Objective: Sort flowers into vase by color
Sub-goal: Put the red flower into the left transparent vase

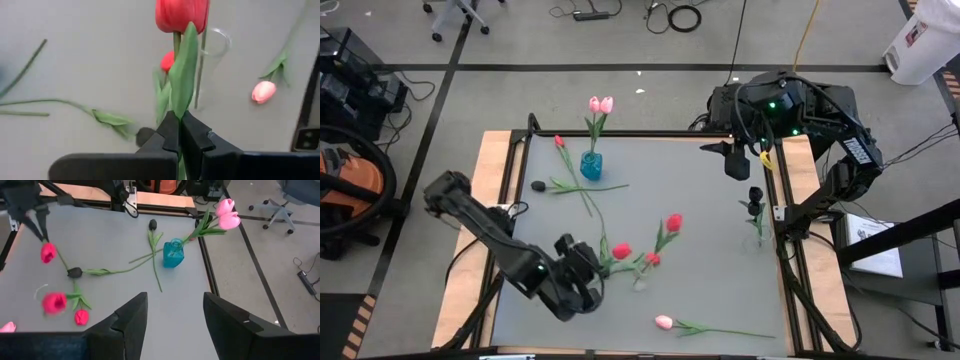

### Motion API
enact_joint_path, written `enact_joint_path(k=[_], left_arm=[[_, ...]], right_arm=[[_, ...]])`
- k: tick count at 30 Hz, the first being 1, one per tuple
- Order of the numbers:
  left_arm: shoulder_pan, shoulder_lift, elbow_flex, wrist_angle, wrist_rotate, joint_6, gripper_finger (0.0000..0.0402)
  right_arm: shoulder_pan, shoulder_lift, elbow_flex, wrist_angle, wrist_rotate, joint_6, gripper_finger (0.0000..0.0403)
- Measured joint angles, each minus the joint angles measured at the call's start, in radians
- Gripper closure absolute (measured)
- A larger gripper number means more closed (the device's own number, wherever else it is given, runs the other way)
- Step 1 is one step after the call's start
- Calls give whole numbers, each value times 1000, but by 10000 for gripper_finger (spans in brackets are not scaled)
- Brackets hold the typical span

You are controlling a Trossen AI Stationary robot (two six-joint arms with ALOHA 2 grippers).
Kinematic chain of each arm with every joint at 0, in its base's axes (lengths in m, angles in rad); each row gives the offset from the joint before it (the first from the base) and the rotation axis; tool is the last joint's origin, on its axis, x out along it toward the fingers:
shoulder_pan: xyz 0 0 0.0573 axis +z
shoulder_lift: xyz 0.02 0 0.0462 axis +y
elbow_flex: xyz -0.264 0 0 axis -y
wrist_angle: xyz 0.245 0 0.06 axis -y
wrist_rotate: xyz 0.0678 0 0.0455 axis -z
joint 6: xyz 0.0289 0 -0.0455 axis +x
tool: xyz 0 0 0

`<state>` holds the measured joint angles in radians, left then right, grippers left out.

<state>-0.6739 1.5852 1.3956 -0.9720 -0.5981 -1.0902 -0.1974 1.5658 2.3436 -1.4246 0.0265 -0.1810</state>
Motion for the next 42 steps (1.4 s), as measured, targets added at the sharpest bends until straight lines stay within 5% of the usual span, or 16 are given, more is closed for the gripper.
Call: enact_joint_path(k=[15, 21, 27, 34, 42], left_arm=[[64, -127, -1, -117, -100, 60, 400], [94, -171, 46, -107, -292, 92, 400], [125, -192, 186, -91, -505, 282, 400], [159, -196, 265, 290, -576, 723, 400], [176, -195, 265, 731, -393, 1089, 400]], right_arm=[[0, 0, 0, 1, 2, 4, 218], [0, 0, 0, 5, 3, 4, 218], [0, 0, 0, 19, 3, 6, 218], [0, 0, 0, 47, 4, 31, 218], [-1, 0, 0, 65, 5, 31, 218]])
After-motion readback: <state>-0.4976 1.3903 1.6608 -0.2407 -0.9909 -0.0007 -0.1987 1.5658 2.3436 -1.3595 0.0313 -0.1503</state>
